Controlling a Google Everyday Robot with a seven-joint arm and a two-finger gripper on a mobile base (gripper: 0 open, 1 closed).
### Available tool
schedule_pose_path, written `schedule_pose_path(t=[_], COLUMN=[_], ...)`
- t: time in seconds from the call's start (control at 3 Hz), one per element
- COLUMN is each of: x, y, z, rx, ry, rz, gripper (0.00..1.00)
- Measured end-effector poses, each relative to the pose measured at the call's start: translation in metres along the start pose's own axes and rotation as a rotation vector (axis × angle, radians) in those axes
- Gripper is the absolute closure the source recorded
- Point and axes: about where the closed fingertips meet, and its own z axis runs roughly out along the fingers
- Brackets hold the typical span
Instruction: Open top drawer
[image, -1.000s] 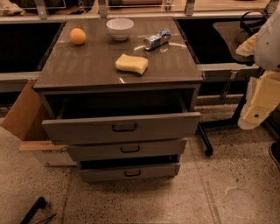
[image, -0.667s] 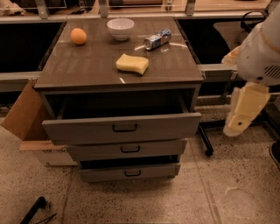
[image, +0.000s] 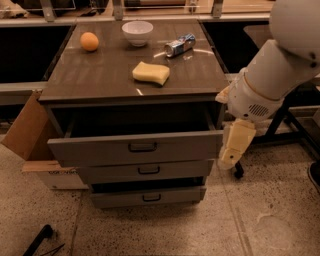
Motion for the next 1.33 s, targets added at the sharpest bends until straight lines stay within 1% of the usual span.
schedule_pose_path(t=[0.33, 0.67, 1.0, 1.33], x=[-0.012, -0.012, -0.018, -0.030], y=[0.003, 0.003, 0.003, -0.001], z=[0.029, 0.030, 0.048, 0.089], rx=[-0.054, -0.054, -0.090, -0.129], ry=[-0.040, -0.040, -0.040, -0.050], rz=[0.002, 0.002, -0.026, -0.069], gripper=[0.00, 0.00, 0.00, 0.00])
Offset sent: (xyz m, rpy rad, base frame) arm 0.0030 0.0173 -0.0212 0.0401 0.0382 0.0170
